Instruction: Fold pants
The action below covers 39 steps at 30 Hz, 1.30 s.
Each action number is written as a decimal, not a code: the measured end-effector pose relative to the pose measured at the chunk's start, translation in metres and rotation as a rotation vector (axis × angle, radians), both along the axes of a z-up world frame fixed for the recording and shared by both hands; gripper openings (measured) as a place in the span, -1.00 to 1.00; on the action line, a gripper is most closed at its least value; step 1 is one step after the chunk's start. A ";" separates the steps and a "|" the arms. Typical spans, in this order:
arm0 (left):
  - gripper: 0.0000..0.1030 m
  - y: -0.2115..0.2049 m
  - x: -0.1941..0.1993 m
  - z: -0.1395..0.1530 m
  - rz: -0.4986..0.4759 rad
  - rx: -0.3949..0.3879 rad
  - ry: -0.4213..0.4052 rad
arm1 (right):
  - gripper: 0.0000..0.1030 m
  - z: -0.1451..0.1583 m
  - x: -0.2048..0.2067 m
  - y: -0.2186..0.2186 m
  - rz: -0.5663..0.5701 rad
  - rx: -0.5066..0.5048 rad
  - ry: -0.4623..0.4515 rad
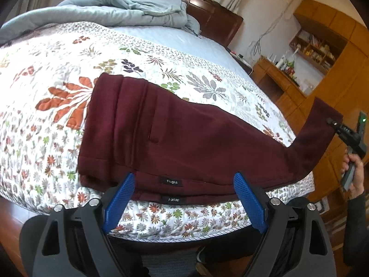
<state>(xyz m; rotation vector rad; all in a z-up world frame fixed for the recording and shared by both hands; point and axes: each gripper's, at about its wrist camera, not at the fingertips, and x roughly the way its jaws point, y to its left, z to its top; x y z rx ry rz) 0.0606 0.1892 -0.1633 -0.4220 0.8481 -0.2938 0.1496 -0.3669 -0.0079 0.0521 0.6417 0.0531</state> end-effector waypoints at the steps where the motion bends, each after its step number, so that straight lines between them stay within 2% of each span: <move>1: 0.71 0.003 0.000 -0.002 0.001 -0.013 -0.002 | -0.70 -0.001 0.002 0.005 0.007 -0.004 0.005; 8: 0.71 0.014 -0.007 -0.007 -0.008 -0.091 -0.025 | -0.70 -0.019 0.008 0.070 0.092 -0.134 0.045; 13: 0.71 0.009 -0.008 -0.010 -0.039 -0.103 -0.019 | -0.70 -0.044 0.008 0.112 0.161 -0.257 0.079; 18: 0.71 0.010 -0.009 -0.012 -0.038 -0.125 -0.015 | -0.71 -0.066 0.005 0.139 0.219 -0.334 0.113; 39: 0.71 0.010 -0.004 -0.018 -0.044 -0.161 0.017 | -0.71 -0.099 0.001 0.179 0.315 -0.470 0.139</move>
